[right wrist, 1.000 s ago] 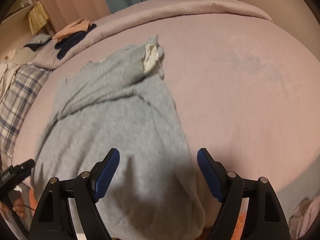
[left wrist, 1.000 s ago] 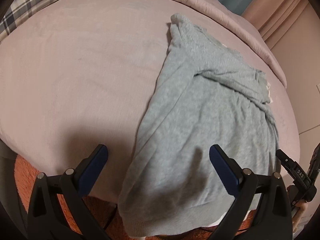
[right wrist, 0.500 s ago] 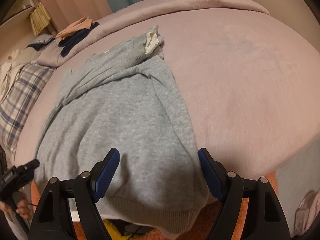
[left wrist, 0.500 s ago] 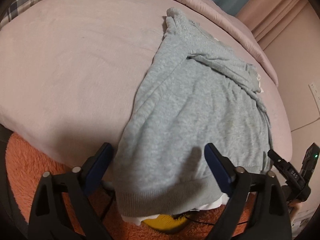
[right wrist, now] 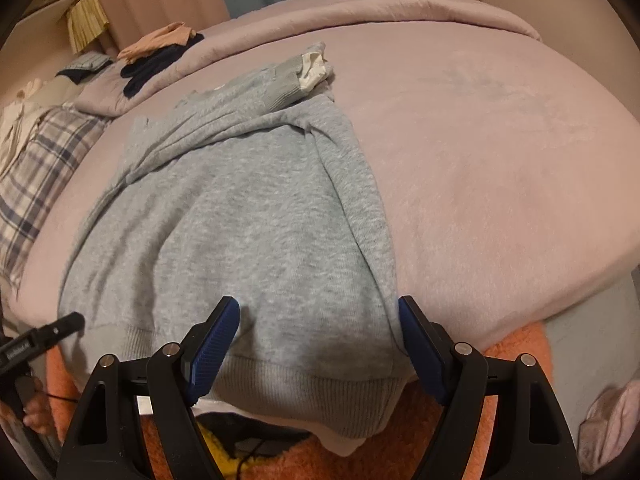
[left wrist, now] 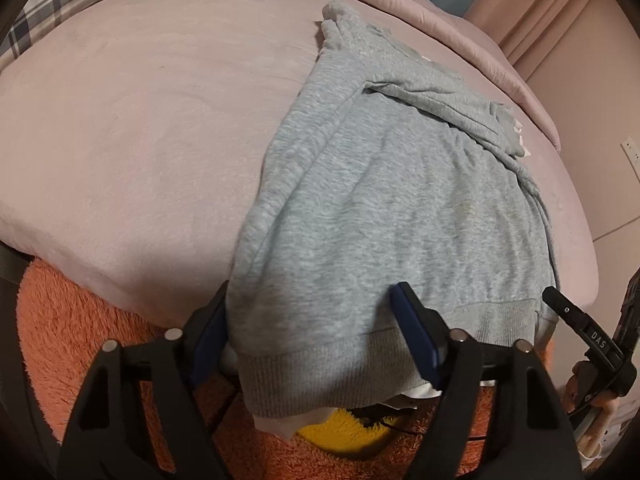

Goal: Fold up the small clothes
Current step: 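Move both grippers to the sweatshirt hem and close on it, then lift the hem with both grippers and fold it toward the collar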

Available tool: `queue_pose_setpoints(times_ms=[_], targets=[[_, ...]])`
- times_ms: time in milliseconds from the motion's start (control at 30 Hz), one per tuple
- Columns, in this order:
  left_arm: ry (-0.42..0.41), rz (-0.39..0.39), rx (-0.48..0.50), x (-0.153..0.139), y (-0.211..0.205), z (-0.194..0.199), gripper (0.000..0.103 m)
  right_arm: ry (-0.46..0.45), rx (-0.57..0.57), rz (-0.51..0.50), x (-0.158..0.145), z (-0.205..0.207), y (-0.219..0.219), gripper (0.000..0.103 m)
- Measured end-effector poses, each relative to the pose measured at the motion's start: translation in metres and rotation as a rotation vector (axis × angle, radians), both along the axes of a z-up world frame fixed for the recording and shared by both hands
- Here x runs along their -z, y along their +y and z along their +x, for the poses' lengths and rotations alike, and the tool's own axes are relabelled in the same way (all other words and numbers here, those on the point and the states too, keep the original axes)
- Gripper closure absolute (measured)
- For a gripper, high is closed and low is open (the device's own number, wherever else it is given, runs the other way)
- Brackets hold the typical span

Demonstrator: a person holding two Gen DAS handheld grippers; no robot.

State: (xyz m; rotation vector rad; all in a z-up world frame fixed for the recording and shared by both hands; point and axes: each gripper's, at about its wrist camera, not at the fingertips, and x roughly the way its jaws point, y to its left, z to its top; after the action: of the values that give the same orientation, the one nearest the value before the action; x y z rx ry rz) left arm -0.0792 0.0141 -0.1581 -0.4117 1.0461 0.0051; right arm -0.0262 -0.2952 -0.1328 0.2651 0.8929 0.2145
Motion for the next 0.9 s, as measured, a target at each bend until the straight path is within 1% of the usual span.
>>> queue_pose_setpoints(times_ms=[67,233,300,333,400,467,500,533,567,600,667,733,800,833,900], targets=[[0.004,0.005,0.006,0.001,0.001,0.0,0.032,0.0,0.003,0.001,-0.001,-0.001,0.0,0.023],[0.0,-0.003,-0.014,-0.001,0.004,-0.002,0.04,0.0,0.003,-0.015,0.0,0.0,0.004,0.023],[-0.005,-0.003,-0.019,-0.002,0.005,-0.003,0.049,0.001,0.005,-0.005,0.002,0.001,0.004,0.024],[-0.009,-0.005,-0.016,-0.003,0.005,-0.004,0.051,0.0,0.006,-0.005,0.002,0.001,0.005,0.024],[-0.013,-0.009,-0.01,-0.003,0.005,-0.005,0.056,-0.002,0.007,-0.027,0.004,0.001,0.007,0.031],[-0.013,-0.026,-0.009,-0.003,0.006,-0.006,0.06,-0.005,0.012,-0.036,0.005,0.001,0.008,0.034],[-0.011,-0.044,-0.009,-0.003,0.007,-0.006,0.064,-0.007,0.015,-0.04,0.005,0.0,0.007,0.038],[-0.011,-0.078,-0.008,-0.004,0.009,-0.006,0.067,-0.008,0.019,-0.042,0.005,0.0,0.006,0.04],[-0.014,-0.113,-0.001,-0.004,0.01,-0.006,0.072,-0.007,0.028,-0.041,0.005,-0.001,0.005,0.044],[-0.015,-0.125,0.006,-0.005,0.01,-0.006,0.075,-0.008,0.036,-0.039,0.004,-0.002,0.004,0.051],[-0.013,-0.113,0.013,-0.005,0.008,-0.005,0.077,-0.016,0.036,-0.032,0.003,-0.003,0.003,0.056],[-0.016,-0.104,0.019,-0.006,0.004,-0.004,0.081,-0.02,0.033,-0.037,0.003,-0.004,0.004,0.062],[-0.03,-0.114,0.0,-0.009,0.003,-0.004,0.087,-0.026,0.029,-0.026,0.001,-0.004,0.004,0.074],[-0.038,-0.113,-0.011,-0.012,0.004,-0.005,0.089,-0.028,0.021,-0.015,0.0,-0.004,0.004,0.077],[-0.07,-0.104,-0.016,-0.023,0.004,-0.01,0.091,-0.033,0.011,0.001,-0.002,-0.005,0.005,0.087]])
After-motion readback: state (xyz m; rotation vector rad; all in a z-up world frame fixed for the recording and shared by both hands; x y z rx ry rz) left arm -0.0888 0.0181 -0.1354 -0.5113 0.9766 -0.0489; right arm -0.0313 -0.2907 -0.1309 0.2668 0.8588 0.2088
